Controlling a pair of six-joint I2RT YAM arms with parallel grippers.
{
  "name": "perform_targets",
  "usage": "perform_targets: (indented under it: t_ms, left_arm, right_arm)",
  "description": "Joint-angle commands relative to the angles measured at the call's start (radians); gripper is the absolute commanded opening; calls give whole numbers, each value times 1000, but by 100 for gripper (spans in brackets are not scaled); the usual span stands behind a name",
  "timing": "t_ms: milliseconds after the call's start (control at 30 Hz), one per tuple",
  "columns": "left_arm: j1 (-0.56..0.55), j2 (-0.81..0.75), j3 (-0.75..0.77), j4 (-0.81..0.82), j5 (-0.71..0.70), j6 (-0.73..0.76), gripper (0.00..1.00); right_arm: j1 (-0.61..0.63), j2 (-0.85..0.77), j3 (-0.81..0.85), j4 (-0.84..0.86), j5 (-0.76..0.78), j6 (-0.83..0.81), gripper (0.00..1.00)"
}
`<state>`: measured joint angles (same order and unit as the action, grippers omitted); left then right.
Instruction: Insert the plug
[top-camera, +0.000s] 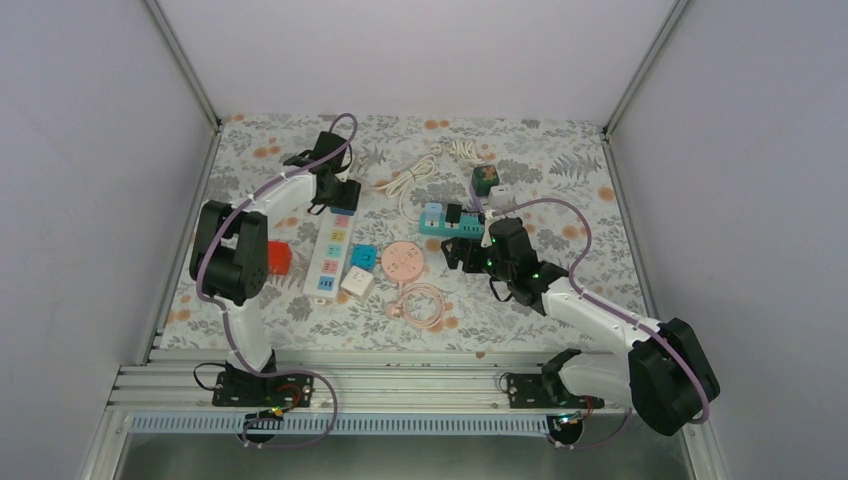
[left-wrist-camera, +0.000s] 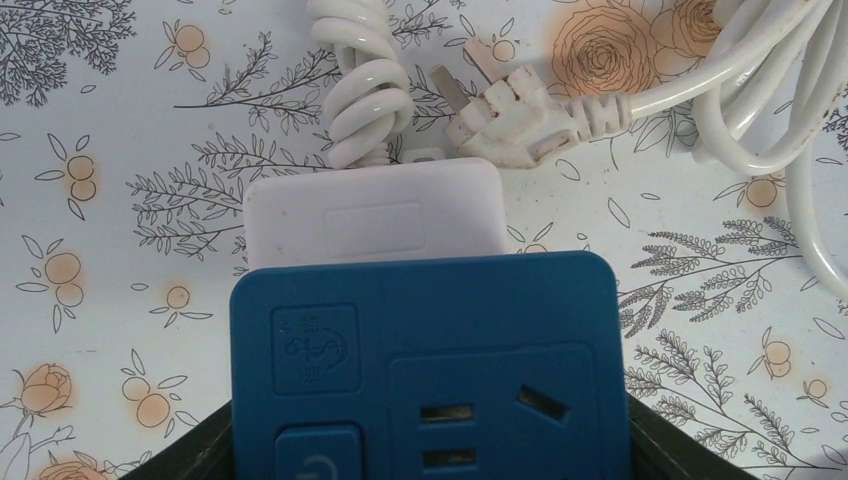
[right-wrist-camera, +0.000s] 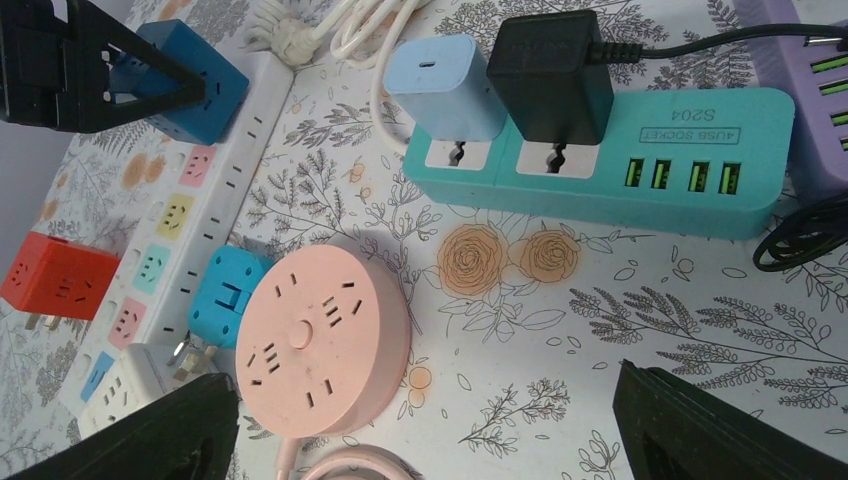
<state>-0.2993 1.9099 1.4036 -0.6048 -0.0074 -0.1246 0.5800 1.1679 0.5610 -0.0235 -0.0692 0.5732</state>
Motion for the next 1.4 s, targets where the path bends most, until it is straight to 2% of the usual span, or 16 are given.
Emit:
perform_targets:
  t_ms: [0,200,400,500,967,1100,1200,1367]
  left_arm:
    - [2,146,-51,-89,-31,2,40]
    - [16,193,-62,-51,81,35,39]
    - [11,267,-75,-68,-25,10,36]
    - [-4,235,-129,-30,-51,-19,35]
    - [-38,175,-219,15,-46,-52,34]
    - [-38,182,-191,4,-52,-51,34]
    - [-38,132,-151,1,-41,-68,45]
    - [-22,-28,-53,3,-3,-88,76]
  right_arm:
    - [-9,9,-2,18,21,5,97]
    - [-8,5,-7,11,31,7,97]
    - [-8,8,-10,12,38,7,97]
    - [-8,10,-9,11,42,7,97]
    - [-9,14,7,-12,59,20,97]
    - [-8,12,16,-23,63,12,97]
    - [-9,13,28,-31,44,-39,98]
    - [-1,27,81,-62,32,-137,97]
